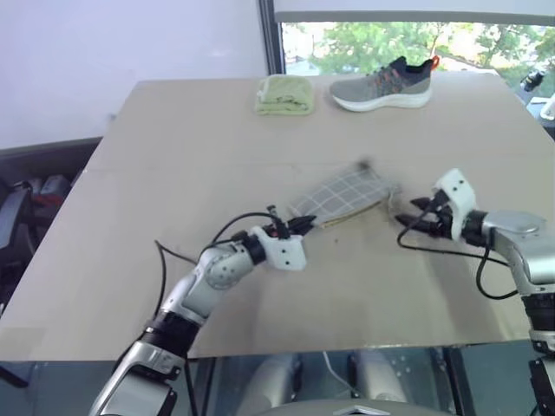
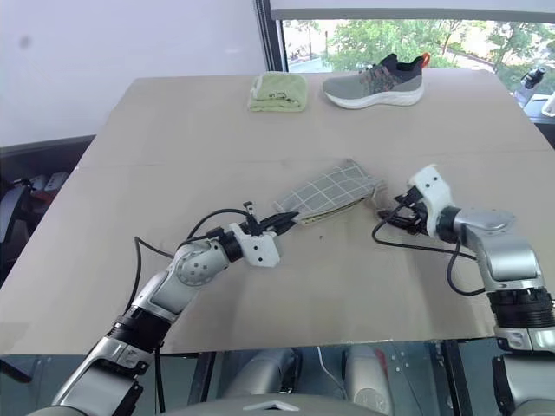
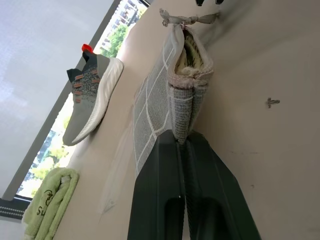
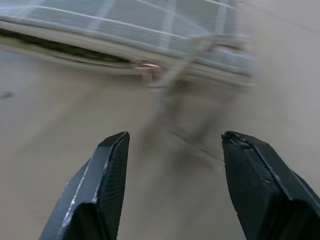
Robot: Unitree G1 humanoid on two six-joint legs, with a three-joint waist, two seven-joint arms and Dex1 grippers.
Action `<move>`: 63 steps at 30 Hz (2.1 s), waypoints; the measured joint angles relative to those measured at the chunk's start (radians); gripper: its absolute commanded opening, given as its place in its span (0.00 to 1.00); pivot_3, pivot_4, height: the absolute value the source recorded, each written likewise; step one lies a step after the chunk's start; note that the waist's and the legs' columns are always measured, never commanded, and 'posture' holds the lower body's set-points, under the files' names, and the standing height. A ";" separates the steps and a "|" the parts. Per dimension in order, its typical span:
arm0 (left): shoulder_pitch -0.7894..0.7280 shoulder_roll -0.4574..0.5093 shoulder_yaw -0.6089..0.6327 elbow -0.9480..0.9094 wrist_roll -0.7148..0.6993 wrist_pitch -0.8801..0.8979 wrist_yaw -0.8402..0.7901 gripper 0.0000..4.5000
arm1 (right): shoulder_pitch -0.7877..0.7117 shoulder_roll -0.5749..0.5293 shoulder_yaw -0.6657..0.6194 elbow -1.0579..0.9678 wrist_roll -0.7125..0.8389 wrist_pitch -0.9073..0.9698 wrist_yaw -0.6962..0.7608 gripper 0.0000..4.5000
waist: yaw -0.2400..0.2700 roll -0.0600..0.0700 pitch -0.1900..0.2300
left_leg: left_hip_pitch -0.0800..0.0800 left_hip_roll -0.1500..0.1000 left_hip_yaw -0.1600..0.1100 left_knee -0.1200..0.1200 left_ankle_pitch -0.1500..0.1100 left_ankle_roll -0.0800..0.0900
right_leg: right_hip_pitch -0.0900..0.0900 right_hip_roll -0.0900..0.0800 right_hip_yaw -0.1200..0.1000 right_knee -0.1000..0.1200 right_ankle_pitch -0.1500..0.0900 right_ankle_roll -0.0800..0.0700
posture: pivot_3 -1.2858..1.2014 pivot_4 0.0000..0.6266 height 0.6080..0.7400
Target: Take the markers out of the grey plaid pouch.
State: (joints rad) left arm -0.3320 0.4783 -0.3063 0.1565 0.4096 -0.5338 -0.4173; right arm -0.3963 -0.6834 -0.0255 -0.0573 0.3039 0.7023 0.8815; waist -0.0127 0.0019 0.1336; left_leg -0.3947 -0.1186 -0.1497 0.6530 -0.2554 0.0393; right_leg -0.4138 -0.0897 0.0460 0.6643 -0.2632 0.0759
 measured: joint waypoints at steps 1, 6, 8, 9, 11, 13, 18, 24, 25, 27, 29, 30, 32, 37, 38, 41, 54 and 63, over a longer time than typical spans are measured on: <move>0.000 0.000 0.000 0.000 0.000 0.000 0.000 0.00 | 0.000 -0.003 0.000 -0.021 0.019 0.022 0.007 0.63 | 0.000 0.000 0.000 | 0.000 0.000 0.000 0.000 0.000 0.000 | 0.000 0.000 0.000 0.000 0.000 0.000 | 0.52 0.24 1.00; 0.000 -0.002 0.000 0.002 0.000 0.000 0.000 0.00 | -0.012 0.026 0.018 -0.039 0.028 0.062 -0.036 0.63 | 0.000 0.000 0.000 | 0.000 0.000 0.000 0.000 0.000 0.000 | 0.000 0.000 0.000 0.000 0.000 0.000 | 0.52 0.24 1.00; -0.002 -0.005 0.000 0.003 0.000 0.000 0.000 0.00 | -0.026 0.044 0.037 -0.006 0.007 0.052 -0.066 0.63 | 0.000 0.000 0.000 | 0.000 0.000 0.000 0.000 0.000 0.000 | 0.000 0.000 0.000 0.000 0.000 0.000 | 0.52 0.24 1.00; -0.003 -0.005 -0.001 0.003 0.000 0.000 0.000 0.00 | -0.027 0.050 0.042 0.005 -0.001 0.049 -0.076 0.63 | 0.001 0.000 0.000 | 0.000 0.000 0.000 0.000 0.000 0.000 | 0.000 0.000 0.000 0.000 0.000 0.000 | 0.52 0.24 1.00; -0.003 -0.006 -0.001 0.005 0.000 0.000 0.000 0.00 | -0.041 0.073 0.056 0.049 -0.024 0.031 -0.105 0.63 | 0.000 0.000 0.000 | 0.000 0.000 0.000 0.000 0.000 0.000 | 0.000 0.000 0.000 0.000 0.000 0.000 | 0.52 0.24 1.00; -0.007 -0.007 -0.001 0.007 0.000 0.000 0.000 0.00 | -0.058 0.092 0.069 0.089 -0.048 0.007 -0.127 0.63 | 0.000 0.000 0.000 | 0.000 0.000 0.000 0.000 0.000 0.000 | 0.000 0.000 0.000 0.000 0.000 0.000 | 0.52 0.24 1.00; -0.014 -0.010 -0.002 0.011 0.000 0.000 0.000 0.00 | -0.093 0.139 0.066 0.128 -0.053 -0.033 -0.147 0.35 | -0.001 0.000 0.000 | 0.000 0.000 0.000 0.000 0.000 0.000 | 0.000 0.000 0.000 0.000 0.000 0.000 | 0.52 0.24 1.00; -0.015 -0.010 -0.002 0.012 0.000 0.000 0.000 0.00 | -0.103 0.142 0.051 0.134 -0.044 -0.036 -0.148 0.01 | -0.001 0.000 0.000 | 0.000 0.000 -0.001 0.000 0.000 0.000 | 0.000 0.000 -0.001 0.000 0.000 0.000 | 0.52 0.24 1.00; -0.015 -0.010 -0.002 0.012 0.000 0.000 0.000 0.00 | -0.103 0.142 0.051 0.134 -0.043 -0.036 -0.148 0.01 | -0.001 0.000 0.000 | 0.000 0.000 0.000 0.000 0.000 0.000 | 0.000 0.000 -0.001 0.000 0.000 0.000 | 0.52 0.24 1.00; -0.015 -0.011 -0.002 0.012 0.000 0.000 0.000 0.00 | -0.103 0.140 0.051 0.134 -0.043 -0.036 -0.148 0.01 | -0.001 0.000 0.000 | 0.000 0.000 0.000 0.000 0.000 0.000 | 0.000 0.000 0.000 0.000 0.000 0.000 | 0.52 0.24 1.00; -0.015 -0.012 -0.002 0.012 0.000 0.000 0.000 0.00 | -0.103 0.132 0.051 0.134 -0.046 -0.036 -0.149 0.01 | -0.001 0.000 0.000 | 0.000 0.000 0.000 0.000 0.000 0.000 | 0.000 0.000 -0.001 0.000 0.000 0.000 | 0.52 0.24 1.00; -0.015 -0.012 -0.002 0.012 0.000 0.000 0.000 0.00 | -0.103 0.128 0.050 0.134 -0.047 -0.036 -0.150 0.01 | -0.001 0.000 0.000 | 0.000 0.000 -0.001 0.000 0.000 0.000 | 0.000 0.000 -0.001 0.000 0.000 0.000 | 0.52 0.24 1.00; -0.017 -0.014 -0.007 0.012 0.000 0.000 0.000 0.00 | -0.103 0.127 0.044 0.144 -0.046 -0.043 -0.161 0.01 | -0.001 0.000 0.000 | 0.000 0.000 0.000 0.000 0.000 0.000 | 0.000 0.000 -0.001 0.000 0.000 0.000 | 0.52 0.24 1.00; -0.045 -0.043 -0.039 0.012 0.000 -0.002 0.003 0.00 | -0.169 0.176 -0.005 0.267 -0.022 -0.082 -0.285 0.01 | -0.003 0.000 0.000 | 0.000 0.000 0.000 0.000 0.000 0.000 | 0.000 0.000 0.000 0.000 0.000 0.000 | 0.52 0.24 1.00; -0.056 -0.050 -0.046 0.011 0.000 -0.002 0.006 0.00 | -0.185 0.182 -0.011 0.294 -0.015 -0.093 -0.311 0.01 | -0.003 0.000 0.000 | 0.000 0.000 0.000 0.000 0.000 0.000 | 0.000 0.000 0.000 0.001 0.000 0.000 | 0.52 0.24 1.00; -0.070 -0.053 -0.055 0.011 0.000 -0.002 0.012 0.00 | -0.211 0.194 -0.027 0.345 0.015 -0.116 -0.378 0.01 | -0.003 0.000 0.000 | 0.000 0.000 0.000 0.000 0.000 0.000 | 0.000 0.000 0.000 0.000 0.000 0.000 | 0.52 0.24 1.00; -0.028 -0.001 -0.015 0.032 -0.013 -0.011 0.019 0.00 | -0.218 0.162 -0.263 0.427 0.010 -0.140 -0.561 0.01 | -0.030 0.000 -0.001 | 0.001 0.000 0.003 0.000 0.000 0.000 | -0.001 0.000 0.003 0.003 0.000 0.000 | 0.52 0.24 1.00; -0.024 -0.022 -0.004 0.032 -0.084 0.021 -0.011 0.37 | -0.143 0.178 -0.147 0.167 0.128 0.016 -0.355 0.00 | -0.024 0.000 -0.001 | 0.000 0.000 0.002 0.000 0.000 0.000 | -0.001 0.000 0.001 0.001 0.000 0.000 | 0.52 0.24 1.00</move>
State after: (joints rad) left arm -0.3564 0.4561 -0.3100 0.1889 0.3261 -0.5129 -0.4288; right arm -0.5396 -0.5052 -0.1727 0.1095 0.4316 0.7180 0.5269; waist -0.0372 0.0014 0.1330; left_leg -0.3946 -0.1184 -0.1478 0.6528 -0.2554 0.0394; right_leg -0.4150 -0.0898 0.0470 0.6656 -0.2630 0.0760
